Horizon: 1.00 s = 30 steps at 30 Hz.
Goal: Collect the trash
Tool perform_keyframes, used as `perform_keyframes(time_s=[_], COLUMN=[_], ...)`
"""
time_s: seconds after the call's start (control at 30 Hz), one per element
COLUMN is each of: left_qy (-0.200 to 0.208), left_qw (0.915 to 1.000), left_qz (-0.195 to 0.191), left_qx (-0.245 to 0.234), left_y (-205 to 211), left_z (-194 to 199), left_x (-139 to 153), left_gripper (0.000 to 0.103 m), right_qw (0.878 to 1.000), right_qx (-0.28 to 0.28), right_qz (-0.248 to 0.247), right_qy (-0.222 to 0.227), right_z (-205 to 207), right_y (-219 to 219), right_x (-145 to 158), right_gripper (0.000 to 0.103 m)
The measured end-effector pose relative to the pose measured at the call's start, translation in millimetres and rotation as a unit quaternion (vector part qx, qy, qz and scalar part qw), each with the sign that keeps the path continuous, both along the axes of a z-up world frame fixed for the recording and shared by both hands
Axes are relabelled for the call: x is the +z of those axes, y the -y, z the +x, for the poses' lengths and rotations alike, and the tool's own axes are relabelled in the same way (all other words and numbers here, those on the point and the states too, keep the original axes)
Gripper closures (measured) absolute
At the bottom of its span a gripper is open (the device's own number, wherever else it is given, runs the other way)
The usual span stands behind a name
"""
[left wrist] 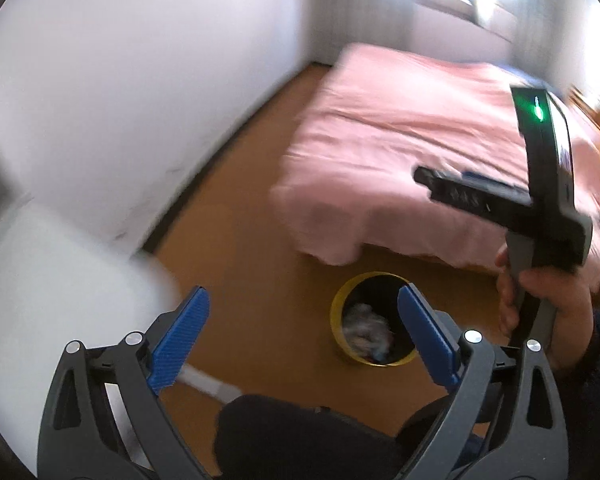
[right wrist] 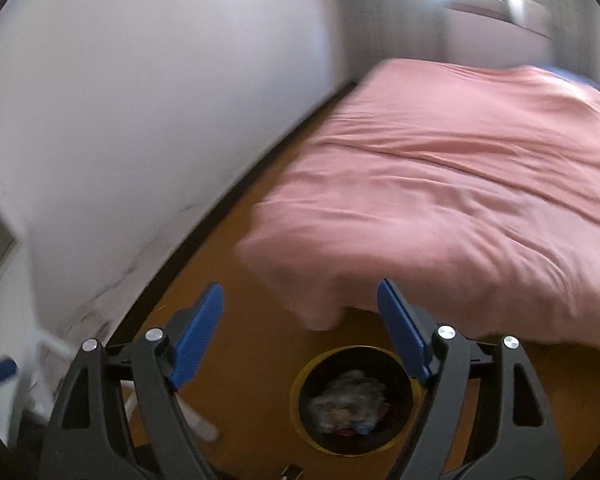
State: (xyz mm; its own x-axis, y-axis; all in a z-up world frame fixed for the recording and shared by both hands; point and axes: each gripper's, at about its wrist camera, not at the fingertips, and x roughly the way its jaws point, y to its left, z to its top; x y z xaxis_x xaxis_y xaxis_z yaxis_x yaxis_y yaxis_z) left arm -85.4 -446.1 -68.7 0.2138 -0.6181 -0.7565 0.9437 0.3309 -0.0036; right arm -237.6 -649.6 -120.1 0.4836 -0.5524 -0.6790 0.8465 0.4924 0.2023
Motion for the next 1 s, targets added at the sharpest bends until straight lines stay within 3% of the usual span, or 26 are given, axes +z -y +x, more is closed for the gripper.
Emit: perform_keyframes(time_s=[0.13, 0.23, 0.33, 0.4, 0.5, 0.6, 0.77, 1.0], left_qy=[0.016, 0.038, 0.056, 0.064, 0.072, 0.072, 0.074, 0.067], left_qw=[0.9919, 0.9717, 0.9397, 0.9122, 0.8753, 0.8485, 0.8204, 0.8117], left_qz=[-0.023, -0.025, -0.023, -0.027, -0.036, -0.04, -0.049, -0.058], left_qx=[0.124, 0.232, 0.336, 0.404, 0.477, 0.523, 0.565, 0.577], left_y=[-88.1, -168.3, -253.7, -313.0, -381.9, -430.2, -475.2, -504.3], left_z=[54.1, 89.9, 114.0, 123.1, 123.8, 115.7, 100.0, 90.2], left_x=[26.3, 41.9, 51.5, 56.1, 60.4, 60.7, 56.6, 57.4], left_gripper=[0.011, 0.01, 0.01, 0.01, 0.009, 0.009, 0.009, 0.009], right_qw=[0.994, 0.982, 0.964, 0.947, 0.922, 0.897, 0.87, 0.856], right_qx=[0.104, 0.178, 0.252, 0.305, 0.375, 0.431, 0.486, 0.508], right_qz=[-0.025, -0.05, -0.073, -0.082, -0.072, -0.06, -0.049, -0.078], right_qy=[0.014, 0.033, 0.045, 0.054, 0.066, 0.074, 0.066, 0.046], right_z=[68.1, 114.3, 156.1, 183.9, 219.2, 246.8, 277.3, 273.1], right_y=[-49.0, -97.0, -151.4, -190.2, -241.3, -289.1, -340.8, -368.5], right_x=[26.2, 50.5, 71.2, 83.2, 96.8, 108.2, 115.0, 101.0], right_gripper=[0.027, 0.025, 0.024, 0.023, 0.023, 0.023, 0.022, 0.022])
